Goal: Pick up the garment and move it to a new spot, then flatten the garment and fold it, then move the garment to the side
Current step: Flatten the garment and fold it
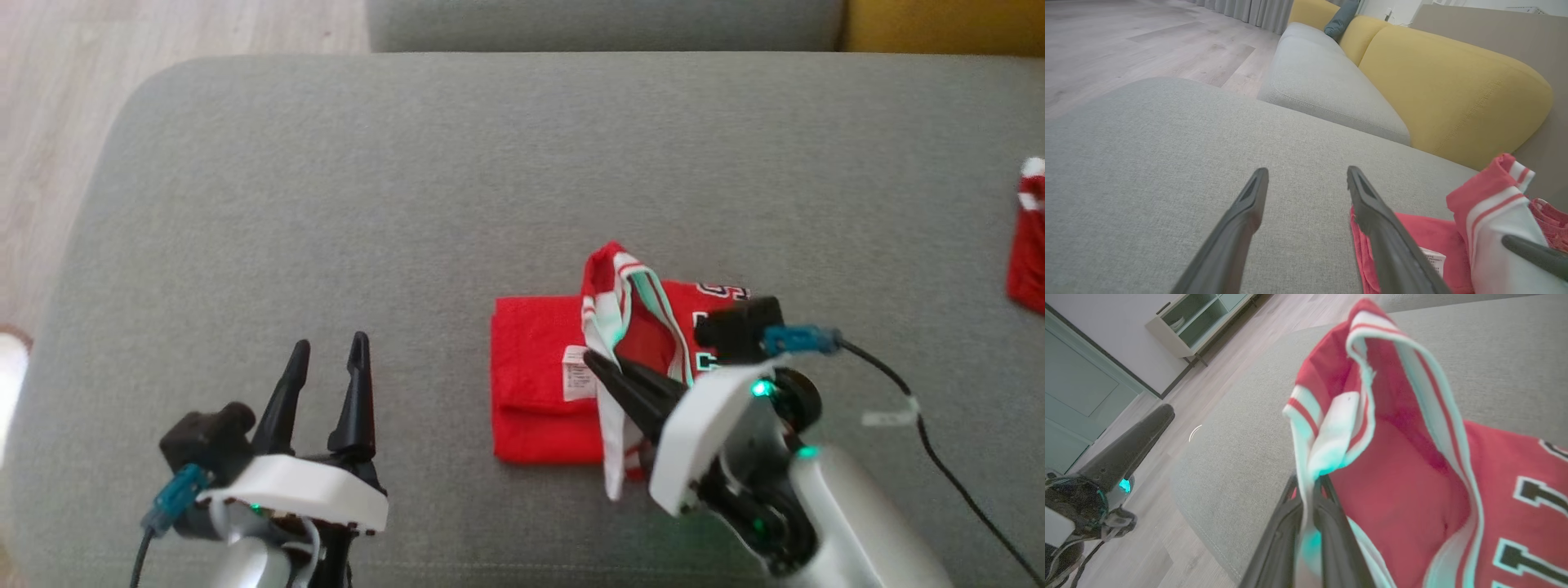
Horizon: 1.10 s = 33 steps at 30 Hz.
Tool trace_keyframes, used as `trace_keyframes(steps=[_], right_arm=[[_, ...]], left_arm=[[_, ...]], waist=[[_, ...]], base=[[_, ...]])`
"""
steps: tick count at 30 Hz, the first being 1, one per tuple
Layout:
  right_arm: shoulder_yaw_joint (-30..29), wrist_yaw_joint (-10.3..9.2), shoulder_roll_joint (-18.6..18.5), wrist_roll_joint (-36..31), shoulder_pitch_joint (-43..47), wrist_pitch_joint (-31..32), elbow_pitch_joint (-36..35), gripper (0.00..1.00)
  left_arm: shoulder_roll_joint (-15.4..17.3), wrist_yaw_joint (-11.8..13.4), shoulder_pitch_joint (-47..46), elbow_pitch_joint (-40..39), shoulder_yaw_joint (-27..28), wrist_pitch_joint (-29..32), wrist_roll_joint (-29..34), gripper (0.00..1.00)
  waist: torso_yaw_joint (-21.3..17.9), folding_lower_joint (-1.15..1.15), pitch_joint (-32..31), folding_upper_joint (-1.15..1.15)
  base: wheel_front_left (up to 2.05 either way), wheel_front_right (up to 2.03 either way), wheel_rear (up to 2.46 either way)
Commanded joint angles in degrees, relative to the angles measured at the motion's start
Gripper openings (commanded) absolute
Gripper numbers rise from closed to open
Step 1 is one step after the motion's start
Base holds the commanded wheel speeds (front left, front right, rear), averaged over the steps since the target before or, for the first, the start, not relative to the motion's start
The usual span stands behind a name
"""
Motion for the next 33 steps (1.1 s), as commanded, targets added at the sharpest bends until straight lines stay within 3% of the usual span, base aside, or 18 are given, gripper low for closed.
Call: trace_keyframes(steps=[1, 10, 11, 12, 13, 18, 25, 33], right_arm=[[1.82, 0.37, 1.39, 0.24, -4.61, -1.94, 1.18, 0.0], [4.64, 0.37, 2.48, 1.73, -10.99, -5.81, 14.13, 0.0], [5.12, 0.37, 2.49, 2.21, -11.55, -6.36, 15.53, 0.26], [5.57, 0.37, 2.5, 2.77, -12.04, -7.0, 16.73, 0.73], [6.13, 0.37, 2.51, 3.47, -12.5, -7.8, 17.54, 1.0], [8.37, 0.37, 2.52, 6.89, -15.04, -12.25, 18.59, 1.0], [5.44, 0.37, 2.53, 7.88, -16.91, -18.45, 16.86, 1.0], [-5.23, 0.37, 2.53, -3.13, -15.45, -28.51, 15.4, 1.0]], left_arm=[[-0.14, -0.46, -2.81, -1.3, 1.53, -0.61, -0.09, 1.0], [-1.4, -1.19, -4.08, 0.15, 0.66, -0.92, -0.03, 1.0], [-1.5, -1.28, -4.18, 0.32, 0.6, -0.96, -0.01, 1.0], [-1.59, -1.34, -4.27, 0.47, 0.56, -1.0, 0.01, 1.0], [-1.67, -1.37, -4.34, 0.57, 0.58, -1.04, 0.01, 1.0], [-1.67, -1.33, -4.16, 0.8, 1.03, -1.25, 0.12, 1.0], [-1.6, -1.53, -4.44, 0.74, 0.48, -1.3, 0.53, 1.0], [-1.52, -1.71, -6.22, 1.08, -0.34, -1.31, 1.46, 1.0]], waist=[[1.47, 0.0, 0.57, 0.0], [4.48, 0.0, 1.57, 0.0], [4.76, 0.0, 1.66, 0.0], [5.03, 0.0, 1.74, 0.0], [5.22, 0.0, 1.82, 0.0], [4.72, 0.0, 1.94, 0.0], [2.51, 0.0, 2.0, 0.0], [0.71, 0.0, 1.68, 0.0]], base=[[0.0, 0.0, 0.0], [0.0, 0.0, 0.0], [0.0, 0.0, 0.0], [0.0, 0.0, 0.0], [0.0, 0.0, 0.0], [0.0, 0.0, 0.0], [0.0, 0.0, 0.0], [0.0, 0.0, 0.0]])
